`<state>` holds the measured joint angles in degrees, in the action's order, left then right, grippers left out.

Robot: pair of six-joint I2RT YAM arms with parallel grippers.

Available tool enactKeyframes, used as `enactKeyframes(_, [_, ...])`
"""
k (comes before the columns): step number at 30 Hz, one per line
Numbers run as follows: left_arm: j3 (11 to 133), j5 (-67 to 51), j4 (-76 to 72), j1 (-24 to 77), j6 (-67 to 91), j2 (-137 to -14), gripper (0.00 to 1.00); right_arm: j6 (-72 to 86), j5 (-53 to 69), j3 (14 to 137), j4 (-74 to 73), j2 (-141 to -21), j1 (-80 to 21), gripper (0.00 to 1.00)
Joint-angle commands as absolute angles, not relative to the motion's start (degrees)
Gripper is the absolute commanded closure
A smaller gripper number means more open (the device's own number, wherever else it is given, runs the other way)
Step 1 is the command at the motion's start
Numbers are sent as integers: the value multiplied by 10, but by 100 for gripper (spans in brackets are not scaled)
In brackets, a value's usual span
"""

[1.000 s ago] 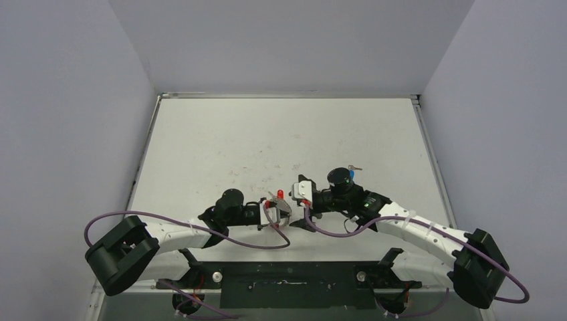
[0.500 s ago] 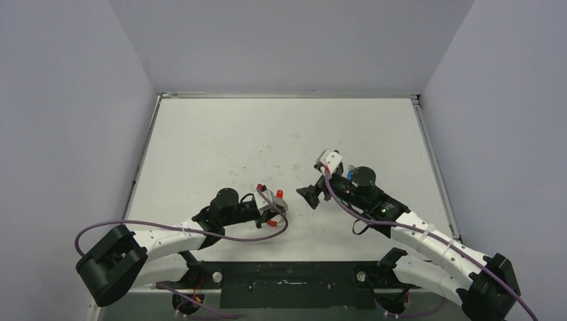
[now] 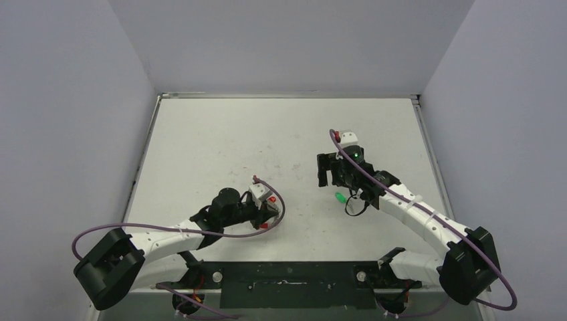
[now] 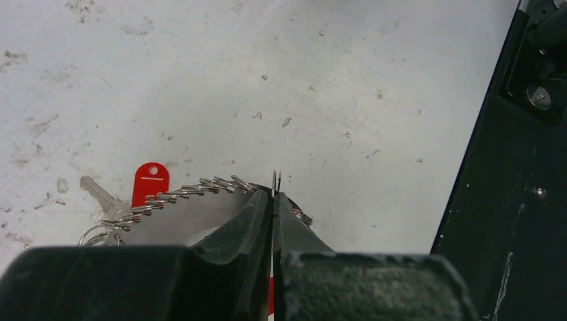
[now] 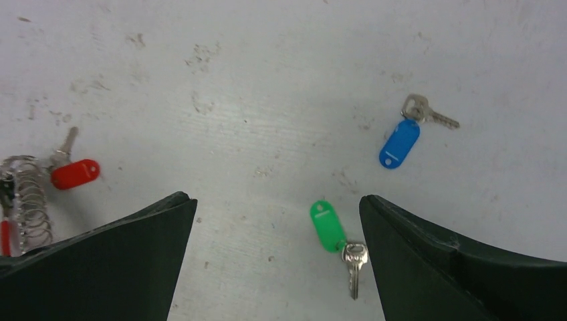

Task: Put the keys on the keyring

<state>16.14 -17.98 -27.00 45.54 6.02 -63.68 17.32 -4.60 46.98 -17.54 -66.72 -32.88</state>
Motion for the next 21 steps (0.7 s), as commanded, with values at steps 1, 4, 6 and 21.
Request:
enactKeyframes(1, [192, -164, -255, 447, 115, -649, 100, 233, -109, 474, -245, -683, -309, 2])
enactKeyframes(4, [195, -159, -254, 446, 133, -660, 100, 255, -113, 460, -243, -671, -290, 4])
enactKeyframes(6, [194, -159, -260, 445, 139, -664, 100, 277, -119, 450, -246, -663, -269, 5])
enactKeyframes(21, [165, -177, -349, 445, 150, -672, 100, 426, -60, 367, -263, -672, -169, 40])
